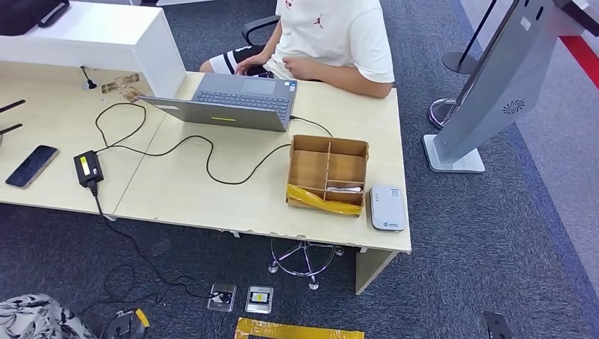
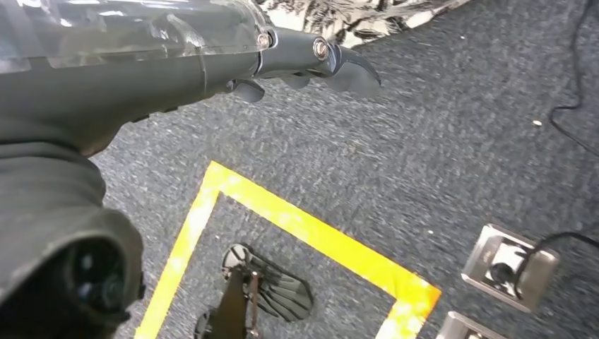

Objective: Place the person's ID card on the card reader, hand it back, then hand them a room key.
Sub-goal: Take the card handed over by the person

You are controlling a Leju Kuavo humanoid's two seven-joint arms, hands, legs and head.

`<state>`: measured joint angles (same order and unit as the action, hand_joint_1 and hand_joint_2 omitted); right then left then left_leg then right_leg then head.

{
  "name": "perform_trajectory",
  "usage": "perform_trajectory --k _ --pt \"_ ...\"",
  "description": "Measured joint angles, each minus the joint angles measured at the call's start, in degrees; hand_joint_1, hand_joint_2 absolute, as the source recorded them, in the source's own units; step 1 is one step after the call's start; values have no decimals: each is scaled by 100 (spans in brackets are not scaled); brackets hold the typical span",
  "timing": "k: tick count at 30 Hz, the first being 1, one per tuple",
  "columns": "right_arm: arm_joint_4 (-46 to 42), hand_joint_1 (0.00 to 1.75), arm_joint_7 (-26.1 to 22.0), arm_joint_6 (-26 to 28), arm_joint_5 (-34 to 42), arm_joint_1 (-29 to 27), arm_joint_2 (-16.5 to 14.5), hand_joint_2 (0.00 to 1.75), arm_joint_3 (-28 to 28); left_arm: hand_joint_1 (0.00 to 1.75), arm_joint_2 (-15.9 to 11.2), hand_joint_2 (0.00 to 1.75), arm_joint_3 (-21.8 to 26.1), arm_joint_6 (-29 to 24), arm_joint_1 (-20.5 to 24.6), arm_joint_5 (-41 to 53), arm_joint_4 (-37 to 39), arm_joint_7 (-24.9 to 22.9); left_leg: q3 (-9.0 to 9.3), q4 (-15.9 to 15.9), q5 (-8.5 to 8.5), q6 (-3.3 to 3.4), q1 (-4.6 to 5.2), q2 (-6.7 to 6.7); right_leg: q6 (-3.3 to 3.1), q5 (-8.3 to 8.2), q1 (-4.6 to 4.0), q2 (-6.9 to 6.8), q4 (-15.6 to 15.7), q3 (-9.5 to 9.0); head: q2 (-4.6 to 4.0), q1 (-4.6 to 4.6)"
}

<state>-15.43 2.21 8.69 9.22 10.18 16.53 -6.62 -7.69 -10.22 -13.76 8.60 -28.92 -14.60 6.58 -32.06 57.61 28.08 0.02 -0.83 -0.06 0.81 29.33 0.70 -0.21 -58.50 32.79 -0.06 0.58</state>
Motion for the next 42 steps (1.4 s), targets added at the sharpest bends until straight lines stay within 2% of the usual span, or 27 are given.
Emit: perform_trajectory --k 16,22,28,34,42 --pt "136 0 -278 389 176 -78 71 175 73 0 -83 0 -36 -495 -60 -234 135 195 3 0 -3 -2 -1 0 0 -2 0 2 0 -3 0 -1" --pt "150 0 -551 837 354 -72 84 175 232 0 -59 0 -37 -545 -63 -221 165 197 3 0 -3 -2 -1 0 0 -2 0 2 0 -4 0 -1" --pt "152 0 -788 1000 457 -61 134 175 411 0 -39 0 -36 -592 -63 -230 184 128 3 0 -3 -2 0 -1 0 -2 0 2 0 -5 1 -2" --pt "151 0 -1303 1133 575 -13 148 175 603 0 -22 0 -36 -602 -63 -242 190 226 3 0 -3 -2 0 -1 0 -2 0 2 -1 -5 1 -1" --pt "35 0 -2131 1398 683 359 236 175 964 0 30 0 -38 -587 -62 -210 193 394 6 1 -5 0 2 -1 3 -6 2 1 -1 -10 -1 0"
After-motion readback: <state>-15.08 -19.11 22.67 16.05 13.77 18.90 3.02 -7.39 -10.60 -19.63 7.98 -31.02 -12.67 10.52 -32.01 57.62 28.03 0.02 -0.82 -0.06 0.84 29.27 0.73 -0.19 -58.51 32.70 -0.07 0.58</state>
